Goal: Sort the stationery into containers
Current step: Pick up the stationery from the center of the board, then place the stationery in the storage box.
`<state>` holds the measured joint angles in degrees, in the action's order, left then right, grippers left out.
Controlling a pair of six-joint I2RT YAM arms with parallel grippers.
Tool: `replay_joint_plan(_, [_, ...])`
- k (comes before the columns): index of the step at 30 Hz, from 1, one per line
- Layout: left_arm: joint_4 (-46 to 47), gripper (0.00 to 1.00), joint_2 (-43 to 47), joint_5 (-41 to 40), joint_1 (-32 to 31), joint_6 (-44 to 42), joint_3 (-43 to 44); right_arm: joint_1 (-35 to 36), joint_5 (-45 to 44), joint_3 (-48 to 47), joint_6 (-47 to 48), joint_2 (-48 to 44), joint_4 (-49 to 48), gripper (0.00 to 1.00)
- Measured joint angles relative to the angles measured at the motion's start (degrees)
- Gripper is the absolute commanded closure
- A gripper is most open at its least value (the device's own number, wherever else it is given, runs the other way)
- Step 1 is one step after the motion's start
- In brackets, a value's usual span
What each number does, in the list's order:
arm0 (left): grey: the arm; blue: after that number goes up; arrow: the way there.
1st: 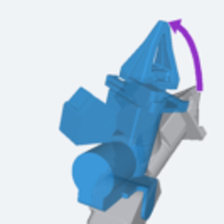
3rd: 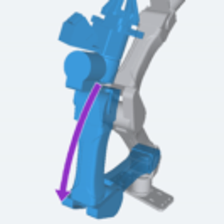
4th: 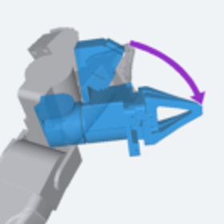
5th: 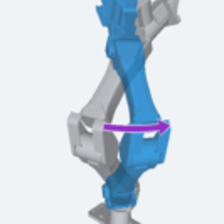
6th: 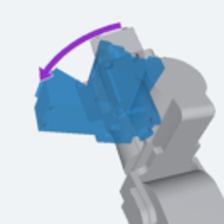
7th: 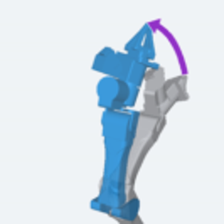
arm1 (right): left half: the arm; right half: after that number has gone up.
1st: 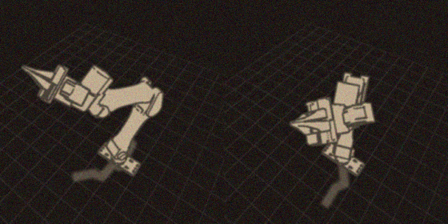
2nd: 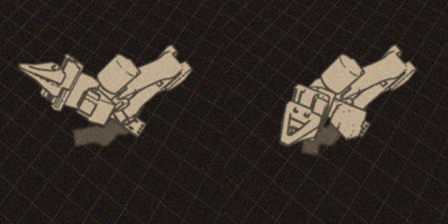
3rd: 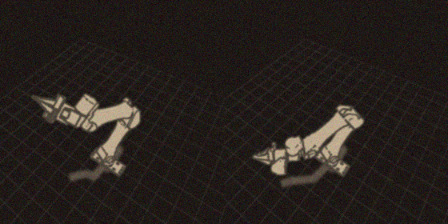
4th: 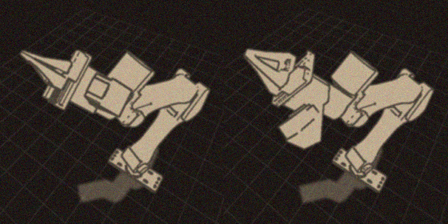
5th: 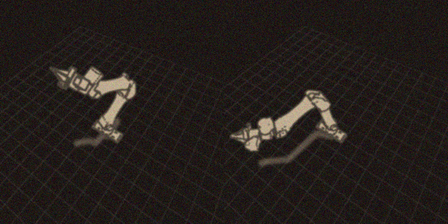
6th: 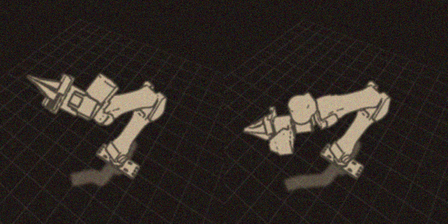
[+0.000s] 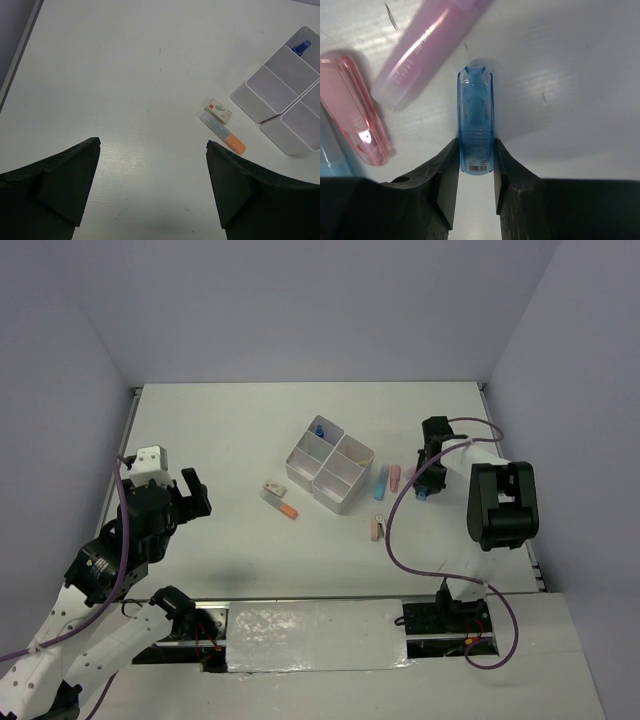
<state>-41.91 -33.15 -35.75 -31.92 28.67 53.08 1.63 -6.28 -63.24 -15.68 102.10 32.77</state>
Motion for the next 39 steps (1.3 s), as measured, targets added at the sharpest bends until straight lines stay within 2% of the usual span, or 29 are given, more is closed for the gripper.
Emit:
replay_joint_plan(3, [0.0,0.01,0.0,0.1,0.0,0.0,0.0,0.3,-0.7,3.4,-1.4,-4.0,-0.2,0.92])
replay_joint_plan(6, [0.0,0.01,0.0,0.1,0.0,0.0,0.0,3.3,-2.8,5.7,-2.3,-13.1,1.1,0.92])
replay_joint_plan(9, [0.0,0.01,0.0,0.1,0.0,0.0,0.0,13.0,-4.6,3.7,-0.5,-21.7,-0.8,0.91])
replay_joint_plan(12, [0.0,0.01,0.0,0.1,0.0,0.0,-0.1,25.3,-5.5,-2.2,3.5,-23.3,-4.1,0.92])
replay_joint_plan(14, [0.0,0.01,0.0,0.0,0.0,0.0,-0.2,31.3,-5.6,-7.3,6.5,-20.7,-5.4,0.9])
replay_joint_plan(18, [0.0,0.01,0.0,0.0,0.0,0.0,-0.3,37.6,-4.7,-17.2,14.6,-11.4,-5.7,0.89])
replay_joint_plan(25, [0.0,0.01,0.5,-0.7,0.0,0.1,-0.4,40.9,-6.9,-32.6,25.9,8.0,-1.6,0.88])
replay_joint_plan(31, [0.0,0.01,0.7,-1.0,0.0,0.1,-0.4,40.9,-10.1,-38.0,30.2,14.7,2.6,0.83])
replay_joint_plan(32, [0.0,0.01,0.6,-1.0,0.0,0.1,-0.4,40.8,-10.7,-38.0,30.5,14.7,3.0,0.82])
replay_joint_plan(34, [0.0,0.01,0.6,-1.0,0.0,0.1,-0.4,40.8,-11.3,-38.0,31.1,14.7,3.6,0.66])
replay_joint_plan(36, [0.0,0.01,0.6,-1.0,0.0,0.1,-0.4,40.8,-11.6,-38.0,31.5,14.7,3.7,0.57])
replay_joint_plan(39, [0.0,0.01,0.6,-1.0,0.0,0.1,-0.4,40.7,-11.6,-38.0,31.8,14.7,4.2,0.51])
